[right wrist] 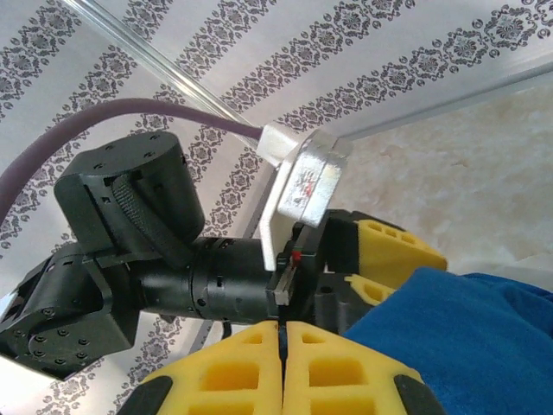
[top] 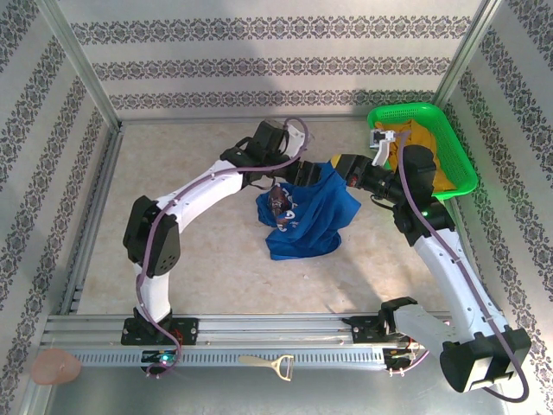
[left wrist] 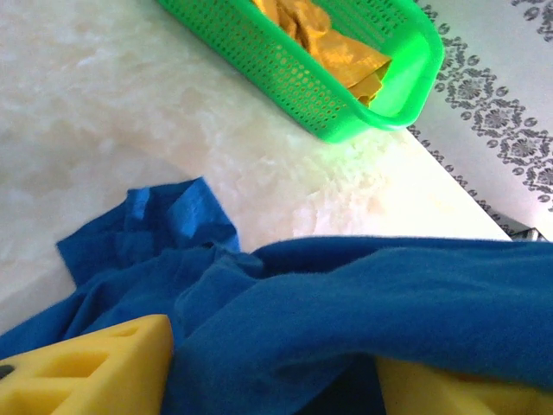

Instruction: Fold the inside-out t-shirt

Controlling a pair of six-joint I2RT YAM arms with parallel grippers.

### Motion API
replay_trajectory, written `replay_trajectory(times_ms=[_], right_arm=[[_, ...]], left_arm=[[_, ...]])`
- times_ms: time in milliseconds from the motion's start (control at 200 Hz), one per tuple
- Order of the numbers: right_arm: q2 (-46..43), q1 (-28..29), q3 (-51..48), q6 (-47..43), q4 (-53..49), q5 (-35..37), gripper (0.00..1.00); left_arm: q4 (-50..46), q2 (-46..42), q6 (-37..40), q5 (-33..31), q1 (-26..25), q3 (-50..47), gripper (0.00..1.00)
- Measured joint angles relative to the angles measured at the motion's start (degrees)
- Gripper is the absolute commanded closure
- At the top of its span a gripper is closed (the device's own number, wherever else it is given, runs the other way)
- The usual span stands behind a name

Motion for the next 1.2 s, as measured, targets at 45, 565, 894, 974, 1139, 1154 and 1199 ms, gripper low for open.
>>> replay_trajectory(times_ms=[45, 565, 894, 974, 1139, 1154, 1199], right_arm=[[0.00, -0.20, -0.13, -0.02, 0.00, 0.00, 1.00], [3.82, -5.57, -7.10, 0.66, 2.80, 1.90, 1.00], [6.54, -4.70, -4.98, 0.68, -1.92, 5.57, 0.30], [3.34, -4.70, -3.08, 0.28, -5.05, 6.95, 0.30], [-1.51, -2.36, 2.45, -1.55, -9.44, 9.31, 0.39], [-1.55, -2.10, 2.97, -1.92, -9.53, 9.33, 0.41], [-1.31, -1.27, 4.70, -2.05, -9.88, 9.33, 0.45]], left_arm=[[-0.37, 0.83, 0.17, 1.20, -0.31, 1.22, 0.87], [31.47, -14.84, -27.67, 21.49, 9.49, -17.92, 1.00], [56.24, -10.14, -50.97, 25.73, 9.18, -18.69, 1.00], [56.33, -10.23, -51.17, 25.14, 9.18, -18.69, 1.00], [55.93, -10.25, -51.12, 24.00, 9.18, -18.69, 1.00], [55.89, -10.25, -51.10, 23.91, 9.18, -18.69, 1.00], [55.74, -10.25, -51.10, 23.71, 9.18, -18.69, 1.00]])
